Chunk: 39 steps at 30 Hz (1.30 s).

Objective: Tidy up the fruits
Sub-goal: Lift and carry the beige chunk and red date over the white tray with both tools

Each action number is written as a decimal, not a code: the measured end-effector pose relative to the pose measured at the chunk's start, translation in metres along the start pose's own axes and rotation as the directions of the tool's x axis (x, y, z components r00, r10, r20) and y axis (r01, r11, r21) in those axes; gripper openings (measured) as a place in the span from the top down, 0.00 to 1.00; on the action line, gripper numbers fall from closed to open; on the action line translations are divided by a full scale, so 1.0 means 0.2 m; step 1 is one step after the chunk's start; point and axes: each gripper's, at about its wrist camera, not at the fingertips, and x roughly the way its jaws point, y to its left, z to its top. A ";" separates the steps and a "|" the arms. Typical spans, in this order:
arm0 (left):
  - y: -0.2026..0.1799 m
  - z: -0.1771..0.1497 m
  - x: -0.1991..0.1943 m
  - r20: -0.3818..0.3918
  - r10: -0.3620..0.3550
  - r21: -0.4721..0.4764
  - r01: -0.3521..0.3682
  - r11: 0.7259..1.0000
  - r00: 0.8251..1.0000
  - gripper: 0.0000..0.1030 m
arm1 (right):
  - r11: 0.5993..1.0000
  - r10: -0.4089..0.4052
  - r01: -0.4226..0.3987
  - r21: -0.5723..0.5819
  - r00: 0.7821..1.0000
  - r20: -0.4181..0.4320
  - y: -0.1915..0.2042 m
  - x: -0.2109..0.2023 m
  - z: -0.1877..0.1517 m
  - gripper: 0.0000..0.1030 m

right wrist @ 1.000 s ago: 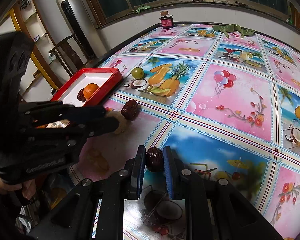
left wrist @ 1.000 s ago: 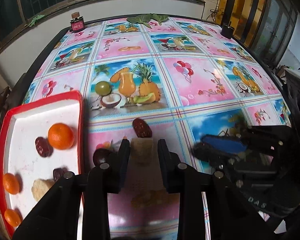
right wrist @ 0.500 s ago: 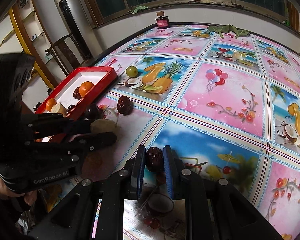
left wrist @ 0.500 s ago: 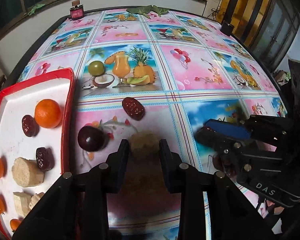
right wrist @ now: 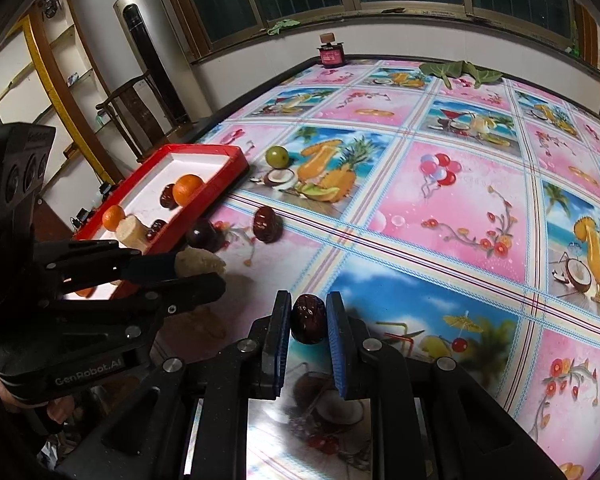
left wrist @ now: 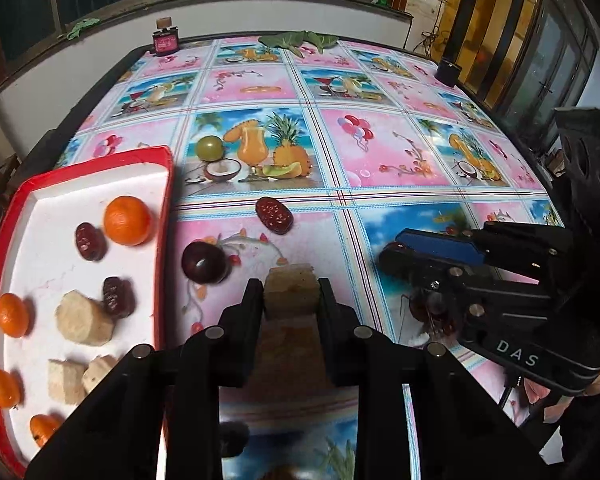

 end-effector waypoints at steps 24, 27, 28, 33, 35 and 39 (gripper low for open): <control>0.25 -0.17 -0.29 0.063 0.047 -0.109 -0.040 0.993 0.997 0.77 | 0.991 0.081 -0.079 -0.108 0.997 0.013 0.33 -0.04 0.06 0.83; 0.34 -0.22 -0.35 0.070 0.067 -0.152 -0.056 0.987 0.995 0.77 | 0.987 0.092 -0.090 -0.134 0.996 0.012 0.37 -0.05 0.07 0.83; 0.38 -0.24 -0.37 0.073 0.075 -0.168 -0.062 0.984 0.995 0.77 | 0.986 0.095 -0.092 -0.136 0.995 0.012 0.38 -0.05 0.07 0.83; 0.51 -0.30 -0.44 0.082 0.117 -0.236 -0.094 0.967 0.990 0.77 | 0.982 0.118 -0.117 -0.148 0.993 0.001 0.41 -0.02 0.09 0.83; 0.56 -0.32 -0.45 0.083 0.121 -0.261 -0.096 0.961 0.989 0.77 | 0.979 0.132 -0.132 -0.155 0.991 -0.006 0.43 -0.01 0.11 0.83; 0.59 -0.37 -0.46 0.073 0.118 -0.286 -0.092 0.954 0.990 0.77 | 0.969 0.186 -0.187 -0.160 0.982 -0.019 0.49 0.00 0.13 0.83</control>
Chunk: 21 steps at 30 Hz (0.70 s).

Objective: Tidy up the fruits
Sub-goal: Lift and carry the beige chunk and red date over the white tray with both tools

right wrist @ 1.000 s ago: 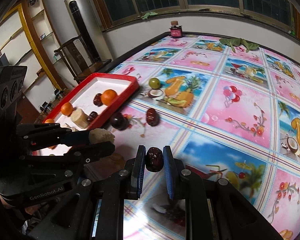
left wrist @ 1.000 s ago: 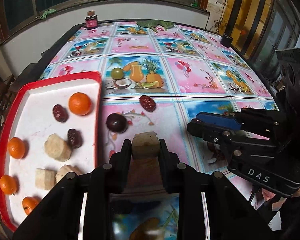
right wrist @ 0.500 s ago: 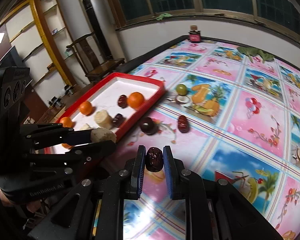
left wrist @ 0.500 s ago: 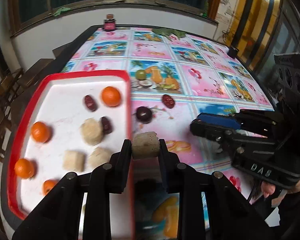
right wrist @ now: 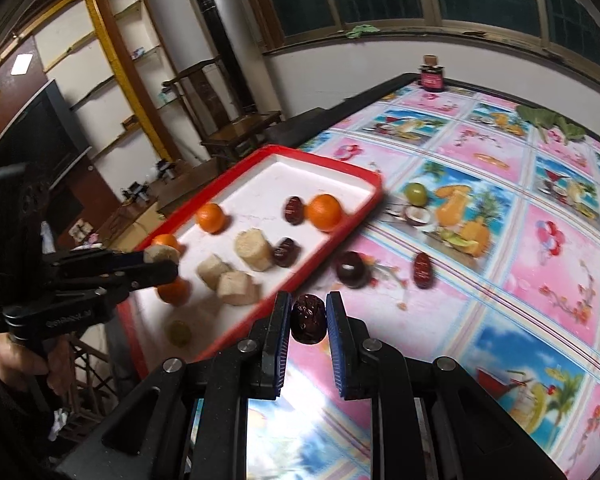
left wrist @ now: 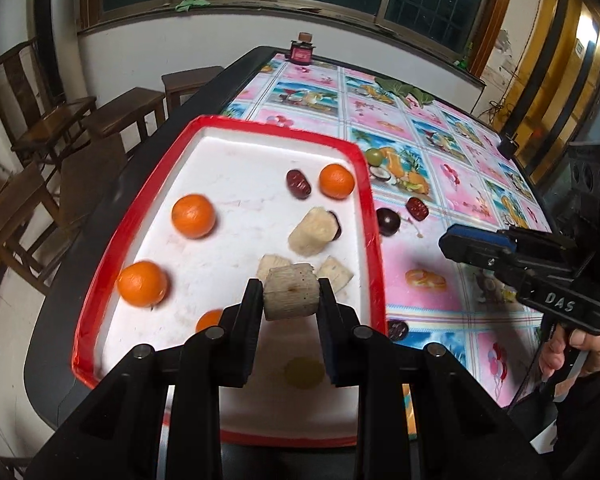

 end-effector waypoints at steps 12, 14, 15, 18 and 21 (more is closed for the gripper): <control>0.11 -0.13 -0.02 -0.037 0.003 -0.051 -0.004 0.999 0.999 0.77 | 0.971 0.201 -0.198 -0.135 0.980 0.003 0.26 0.06 -0.03 0.83; 0.12 -0.15 -0.01 -0.044 -0.001 -0.059 -0.002 0.998 0.999 0.77 | 0.964 0.208 -0.204 -0.171 0.978 0.005 0.30 0.07 -0.04 0.83; 0.13 -0.16 -0.01 -0.048 -0.002 -0.061 -0.001 0.998 0.999 0.77 | 0.960 0.214 -0.210 -0.187 0.977 0.004 0.32 0.07 -0.05 0.83; 0.14 -0.17 0.02 -0.063 -0.007 -0.067 0.003 0.998 0.998 0.77 | 0.952 0.203 -0.200 -0.231 0.979 -0.014 0.37 0.10 -0.06 0.83; 0.14 -0.18 0.03 -0.067 -0.011 -0.064 0.007 0.998 0.998 0.77 | 0.952 0.165 -0.172 -0.251 0.985 -0.048 0.41 0.16 -0.06 0.83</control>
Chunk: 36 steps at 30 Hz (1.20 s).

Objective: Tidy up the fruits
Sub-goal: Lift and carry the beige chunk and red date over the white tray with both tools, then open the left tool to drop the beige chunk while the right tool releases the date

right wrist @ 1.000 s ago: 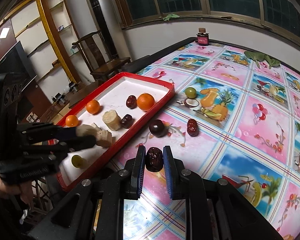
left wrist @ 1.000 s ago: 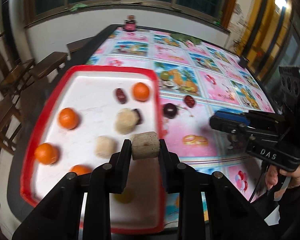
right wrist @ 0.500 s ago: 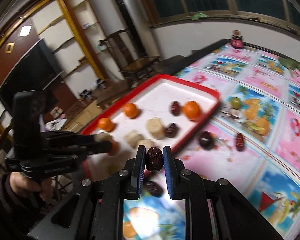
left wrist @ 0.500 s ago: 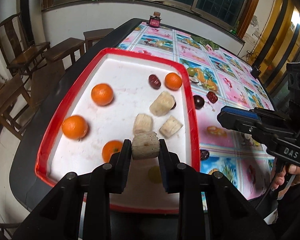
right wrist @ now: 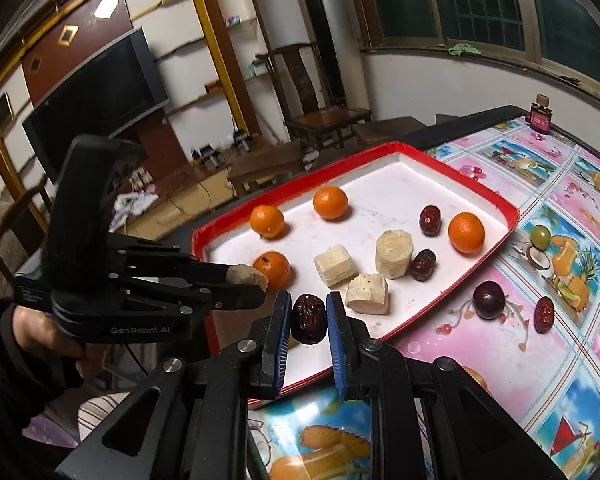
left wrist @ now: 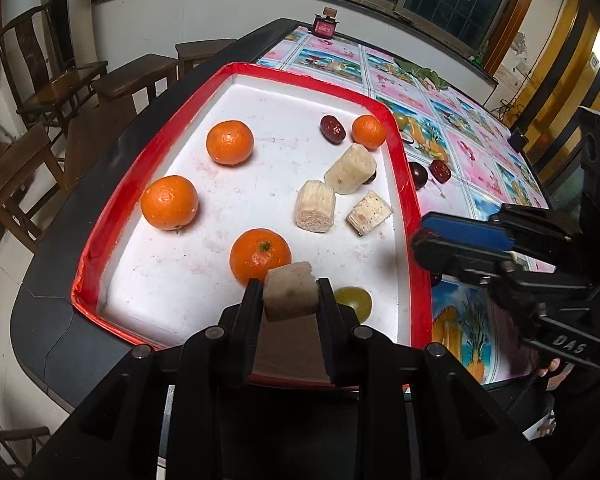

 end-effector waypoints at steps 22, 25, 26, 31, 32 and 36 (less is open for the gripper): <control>0.05 0.11 0.04 0.032 0.074 0.035 -0.075 0.997 0.997 0.77 | 0.999 -0.049 0.047 -0.020 0.992 -0.118 0.01 0.26 -0.01 0.83; 0.04 0.10 0.04 0.031 0.074 0.033 -0.075 0.997 0.997 0.77 | 0.999 -0.048 0.046 -0.020 0.992 -0.119 0.01 0.26 -0.02 0.83; 0.04 0.10 0.04 0.030 0.074 0.032 -0.075 0.997 0.997 0.77 | 0.999 -0.048 0.046 -0.019 0.992 -0.118 0.01 0.26 -0.02 0.82; 0.03 0.09 0.03 0.034 0.075 0.026 -0.075 0.997 0.997 0.77 | 0.999 -0.035 0.036 0.001 0.993 -0.116 0.00 0.25 -0.02 0.77; 0.03 0.08 0.03 0.033 0.073 0.025 -0.074 0.997 0.997 0.76 | 0.999 -0.034 0.034 0.000 0.993 -0.109 0.01 0.24 -0.02 0.73; 0.01 0.08 0.02 0.028 0.075 0.027 -0.075 0.997 0.997 0.68 | 0.999 -0.025 0.026 0.019 0.998 -0.064 0.00 0.15 -0.01 0.61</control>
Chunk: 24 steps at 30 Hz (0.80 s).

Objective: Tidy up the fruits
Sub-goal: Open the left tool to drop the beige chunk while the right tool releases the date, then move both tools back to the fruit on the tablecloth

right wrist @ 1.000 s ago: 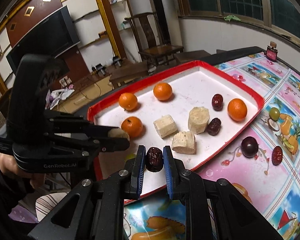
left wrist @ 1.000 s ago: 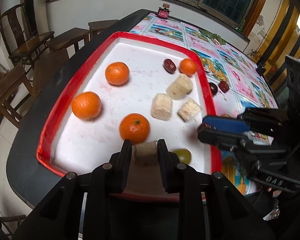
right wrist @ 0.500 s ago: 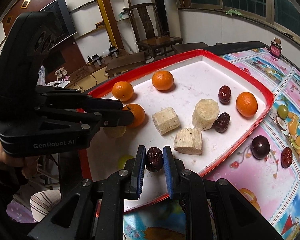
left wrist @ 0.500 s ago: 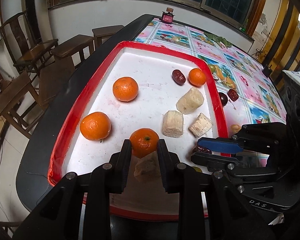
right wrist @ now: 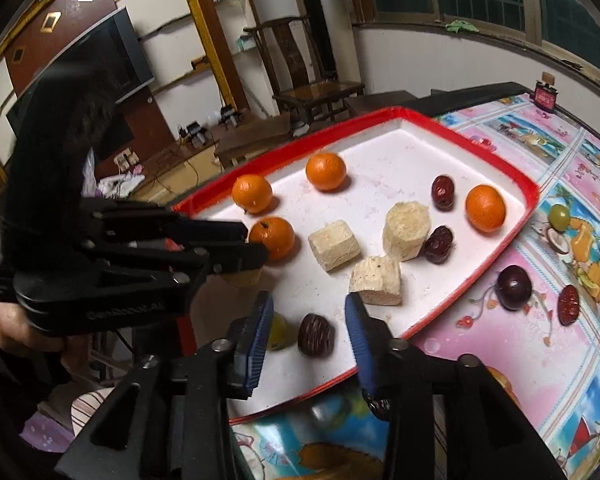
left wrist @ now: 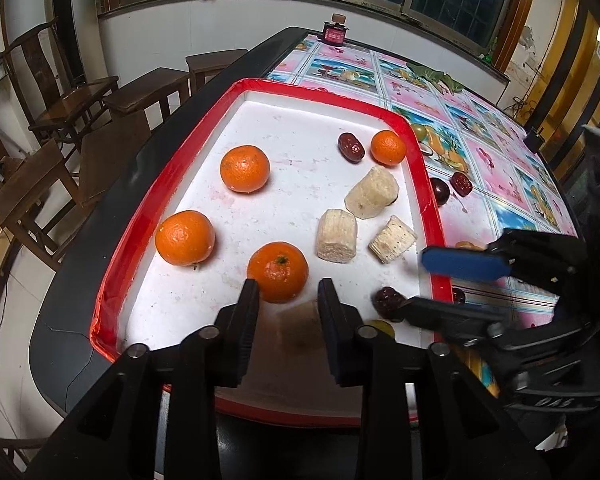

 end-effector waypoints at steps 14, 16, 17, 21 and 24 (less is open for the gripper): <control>-0.19 0.03 -0.13 0.054 -0.068 0.053 0.066 0.996 0.996 0.43 | 0.980 -0.146 0.135 0.149 0.987 0.066 -0.35 -0.41 -0.19 0.45; -0.25 0.04 -0.13 0.051 -0.092 0.078 0.088 0.993 0.994 0.43 | 0.971 -0.170 0.156 0.180 0.983 0.063 -0.41 -0.44 -0.22 0.45; -0.28 0.04 -0.12 0.049 -0.103 0.090 0.098 0.991 0.993 0.43 | 0.967 -0.179 0.164 0.193 0.982 0.063 -0.43 -0.45 -0.23 0.45; -0.40 0.05 -0.11 0.030 -0.145 0.137 0.140 0.981 0.989 0.43 | 0.957 -0.204 0.184 0.225 0.976 0.069 -0.50 -0.50 -0.27 0.45; -0.48 0.06 -0.09 0.015 -0.167 0.175 0.162 0.971 0.986 0.43 | 0.954 -0.215 0.194 0.229 0.974 0.066 -0.54 -0.51 -0.28 0.45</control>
